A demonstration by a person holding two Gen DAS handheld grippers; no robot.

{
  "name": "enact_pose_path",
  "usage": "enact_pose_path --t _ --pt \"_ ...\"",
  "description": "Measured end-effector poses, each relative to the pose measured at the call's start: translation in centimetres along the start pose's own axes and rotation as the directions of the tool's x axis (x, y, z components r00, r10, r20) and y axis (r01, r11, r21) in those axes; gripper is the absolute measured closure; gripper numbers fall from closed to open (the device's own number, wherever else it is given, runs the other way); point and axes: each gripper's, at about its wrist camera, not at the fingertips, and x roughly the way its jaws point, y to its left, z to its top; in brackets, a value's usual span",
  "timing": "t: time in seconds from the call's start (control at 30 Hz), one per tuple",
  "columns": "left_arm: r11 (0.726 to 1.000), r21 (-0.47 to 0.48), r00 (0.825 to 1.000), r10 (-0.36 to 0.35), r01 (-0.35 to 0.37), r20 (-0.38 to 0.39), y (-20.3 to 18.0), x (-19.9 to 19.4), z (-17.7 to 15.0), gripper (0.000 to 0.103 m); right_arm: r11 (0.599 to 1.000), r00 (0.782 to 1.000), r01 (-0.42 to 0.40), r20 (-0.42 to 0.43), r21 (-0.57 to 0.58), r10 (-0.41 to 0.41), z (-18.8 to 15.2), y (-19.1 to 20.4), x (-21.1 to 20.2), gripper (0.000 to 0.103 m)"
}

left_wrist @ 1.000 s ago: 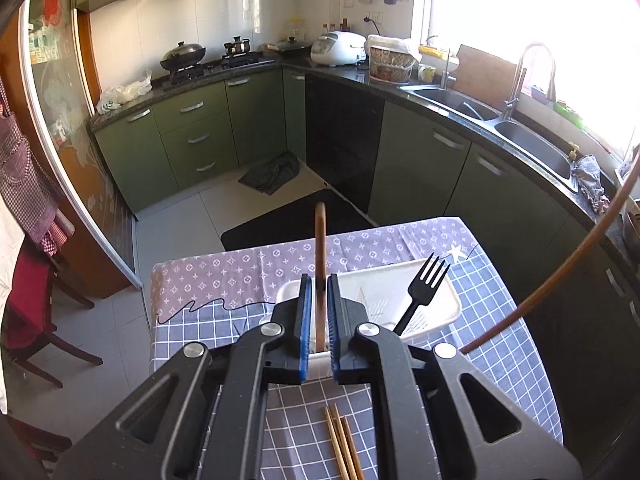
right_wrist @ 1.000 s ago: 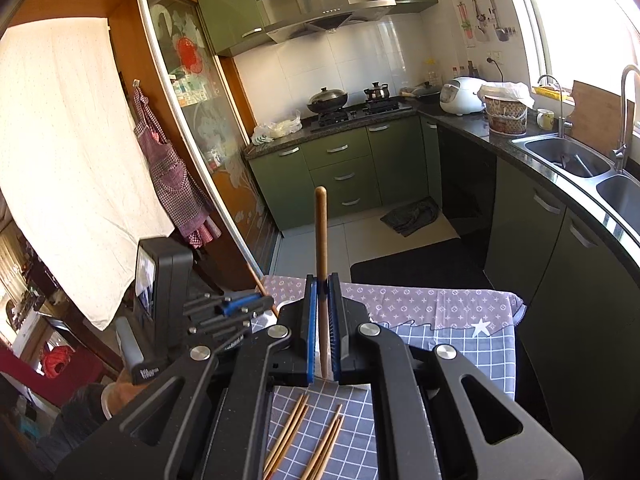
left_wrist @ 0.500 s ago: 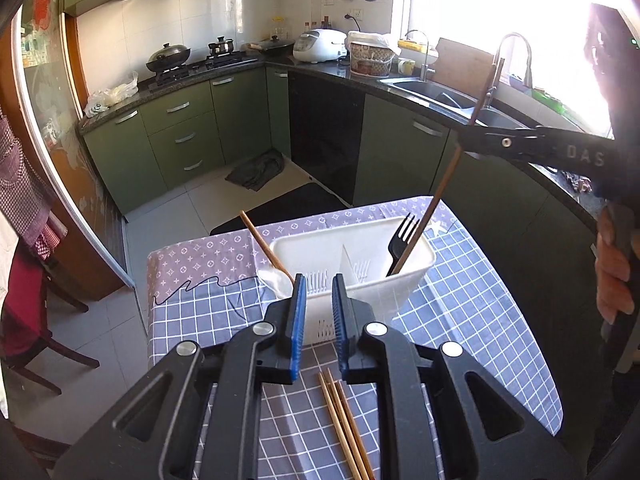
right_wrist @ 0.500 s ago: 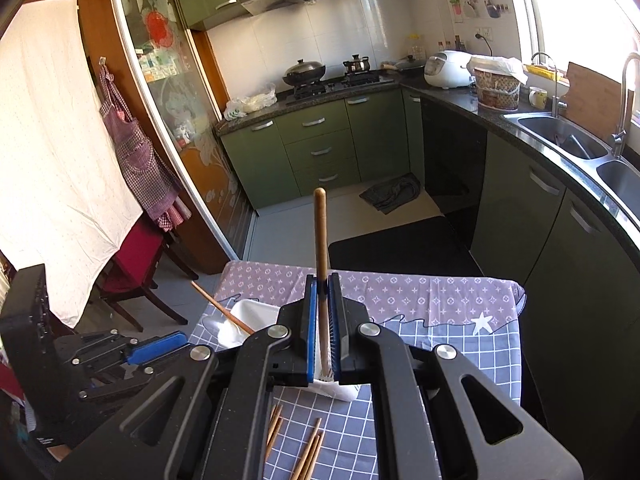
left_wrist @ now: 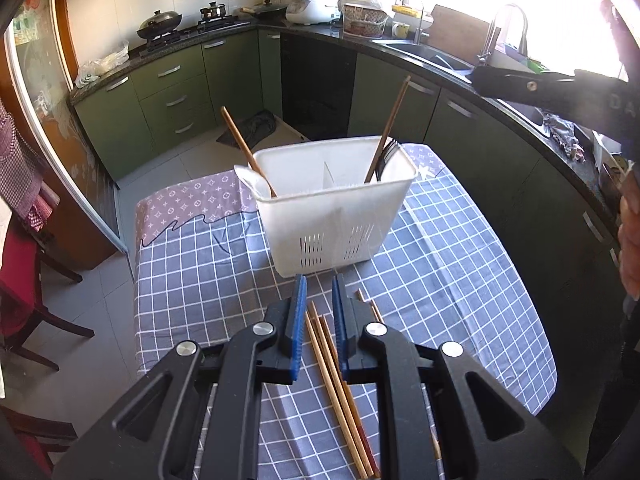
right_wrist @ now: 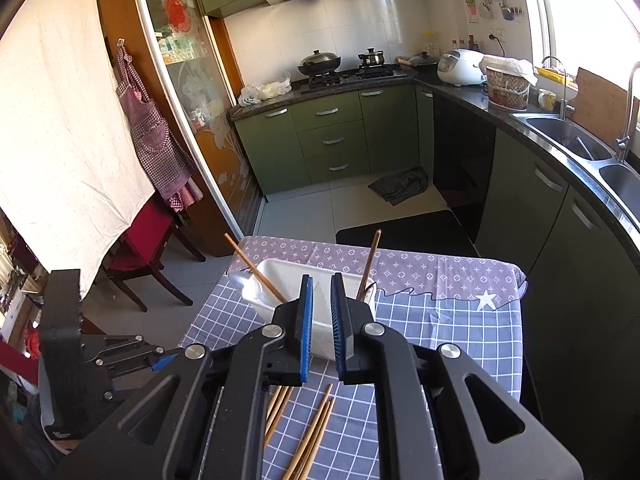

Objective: Organize utensils
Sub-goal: 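Move both grippers back to the remaining chopsticks on the cloth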

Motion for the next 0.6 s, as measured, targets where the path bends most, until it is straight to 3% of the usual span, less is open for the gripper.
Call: enact_pose_path --t 0.13,0.33,0.6 --pt "1.000 -0.020 0.995 -0.010 0.008 -0.103 -0.2 2.6 -2.4 0.090 1.000 0.998 -0.004 -0.055 0.003 0.004 -4.0 -0.2 -0.7 0.086" --pt "0.997 -0.070 0.963 -0.034 0.016 -0.267 -0.4 8.0 -5.4 0.090 0.999 0.976 0.034 -0.217 0.030 -0.027 -11.1 -2.5 2.8 0.086" --pt "0.991 -0.127 0.925 -0.015 -0.036 -0.380 0.6 12.5 -6.9 0.090 0.998 0.943 0.042 -0.331 0.053 -0.022 -15.6 -4.3 6.2 0.086"
